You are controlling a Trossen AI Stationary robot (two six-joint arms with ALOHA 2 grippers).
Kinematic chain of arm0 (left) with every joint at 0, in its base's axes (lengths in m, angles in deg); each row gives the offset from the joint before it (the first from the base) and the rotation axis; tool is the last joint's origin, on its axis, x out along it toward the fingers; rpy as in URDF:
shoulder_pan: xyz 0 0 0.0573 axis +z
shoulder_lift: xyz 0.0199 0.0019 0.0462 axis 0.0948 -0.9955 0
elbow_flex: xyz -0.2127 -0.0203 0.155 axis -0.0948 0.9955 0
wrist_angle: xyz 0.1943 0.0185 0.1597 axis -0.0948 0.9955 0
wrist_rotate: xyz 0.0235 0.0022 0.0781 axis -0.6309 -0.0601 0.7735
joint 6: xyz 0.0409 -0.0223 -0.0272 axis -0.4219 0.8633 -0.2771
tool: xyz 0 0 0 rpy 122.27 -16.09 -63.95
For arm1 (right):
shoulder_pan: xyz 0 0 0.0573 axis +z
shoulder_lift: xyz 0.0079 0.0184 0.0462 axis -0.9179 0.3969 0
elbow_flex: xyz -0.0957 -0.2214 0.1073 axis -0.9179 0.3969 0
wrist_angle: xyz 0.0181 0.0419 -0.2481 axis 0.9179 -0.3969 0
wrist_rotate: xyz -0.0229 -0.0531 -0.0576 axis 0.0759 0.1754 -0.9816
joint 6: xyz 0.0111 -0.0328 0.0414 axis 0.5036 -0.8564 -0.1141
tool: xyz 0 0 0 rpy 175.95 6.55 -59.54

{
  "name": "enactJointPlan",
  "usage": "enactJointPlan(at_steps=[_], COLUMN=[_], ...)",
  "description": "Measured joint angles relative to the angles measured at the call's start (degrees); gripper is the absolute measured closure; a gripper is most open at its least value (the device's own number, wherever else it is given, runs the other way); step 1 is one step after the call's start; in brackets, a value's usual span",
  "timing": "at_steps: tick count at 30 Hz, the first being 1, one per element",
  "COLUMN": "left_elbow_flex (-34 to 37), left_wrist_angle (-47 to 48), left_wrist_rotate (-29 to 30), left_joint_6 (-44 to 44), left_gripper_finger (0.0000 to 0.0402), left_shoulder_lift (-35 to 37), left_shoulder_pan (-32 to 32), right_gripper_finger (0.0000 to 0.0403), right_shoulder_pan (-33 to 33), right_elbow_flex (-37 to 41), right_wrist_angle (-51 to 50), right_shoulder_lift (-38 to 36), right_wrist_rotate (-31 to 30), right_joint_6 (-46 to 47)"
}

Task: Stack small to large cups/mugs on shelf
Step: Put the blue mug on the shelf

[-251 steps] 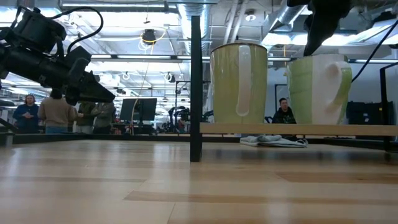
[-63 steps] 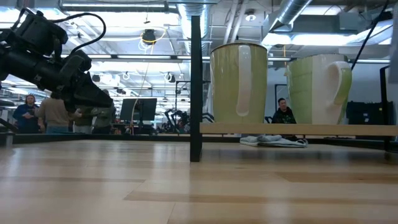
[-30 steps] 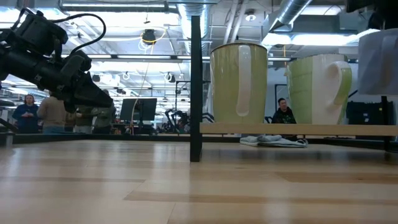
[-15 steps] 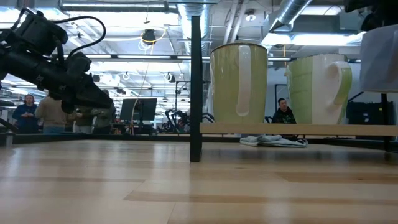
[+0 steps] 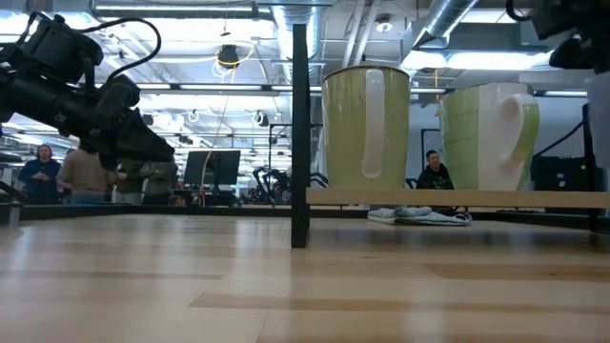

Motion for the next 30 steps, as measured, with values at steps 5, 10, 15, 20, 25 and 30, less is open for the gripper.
enactJointPlan(at_steps=[5, 10, 15, 20, 25, 30], left_elbow_flex=[0.02, 0.0, 0.02, 0.02, 0.02, 0.02], left_wrist_angle=[-0.02, -0.02, -0.02, 0.0, -0.02, 0.07], left_wrist_rotate=[0.02, 0.06, 0.22, 0.26, 0.42, 0.4], left_joint_6=[1.78, 2.41, 2.48, 2.5, 2.52, 2.52], left_gripper_finger=[0.0283, 0.0283, 0.0283, 0.0283, 0.0283, 0.0283], left_shoulder_lift=[0.0, 0.0, 0.0, 0.0, 0.0, -0.01], left_shoulder_pan=[0.01, 0.01, 0.01, 0.01, 0.01, 0.01], right_gripper_finger=[0.0386, 0.0386, 0.0386, 0.0386, 0.0386, 0.0386], right_shoulder_pan=[0.0, 0.02, 0.02, 0.02, 0.01, -0.71], right_elbow_flex=[1.9, 1.9, 1.9, 1.9, 1.9, 1.9], right_wrist_angle=[0.54, 2.48, 3.78, 3.87, 6.44, 8.76], right_shoulder_lift=[0.68, 0.88, 2.37, 5.37, 7.83, 8.73], right_wrist_rotate=[0.46, 0.48, 0.48, 0.48, 0.48, 0.54], right_joint_6=[-2.53, -5.14, -9.12, -12.62, -17.24, -18.85])
